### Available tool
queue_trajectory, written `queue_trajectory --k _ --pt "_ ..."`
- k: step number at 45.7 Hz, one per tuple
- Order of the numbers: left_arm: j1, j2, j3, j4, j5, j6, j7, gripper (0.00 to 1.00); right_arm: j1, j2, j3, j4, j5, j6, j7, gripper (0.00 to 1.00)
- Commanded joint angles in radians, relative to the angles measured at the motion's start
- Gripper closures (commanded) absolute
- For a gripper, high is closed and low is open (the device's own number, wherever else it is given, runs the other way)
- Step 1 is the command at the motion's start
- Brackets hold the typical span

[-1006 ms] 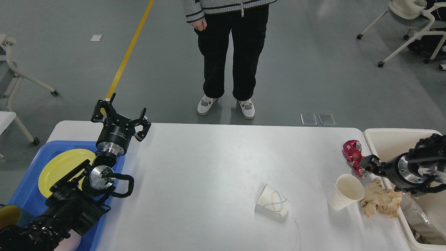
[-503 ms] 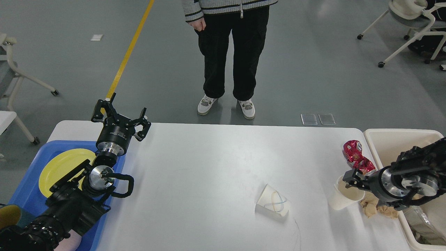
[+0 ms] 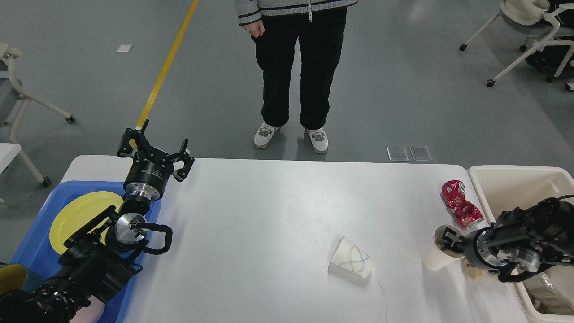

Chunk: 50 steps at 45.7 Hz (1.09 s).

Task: Tidy desktop
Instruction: 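Grasp the white paper cup and drop it into the bin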

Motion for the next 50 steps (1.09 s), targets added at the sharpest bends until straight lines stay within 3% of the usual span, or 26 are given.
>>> queue_trajectory --k 1,29,35,42,50 --pt "0.000 -0.001 0.000 0.001 0.000 0.001 0.000 0.01 -0.014 0.033 -0.001 -0.005 -0.005 -0.028 -0.007 1.00" --pt "0.000 0.000 0.000 0.000 0.000 0.000 0.000 0.01 0.064 0.029 0.005 0.030 -0.002 -0.014 -0.007 1.00" --pt "0.000 0.000 0.000 0.000 0.000 0.000 0.000 0.01 0.205 0.021 0.003 0.104 0.000 0.010 -0.005 1.00" --pt "0.000 -0.001 0.000 0.000 0.000 0.000 0.000 0.01 0.455 0.036 0.003 0.193 0.001 0.139 -0.004 1.00" --pt "0.000 0.000 0.000 0.001 0.000 0.000 0.000 0.01 0.676 0.144 0.005 0.340 0.003 0.261 -0.002 1.00"
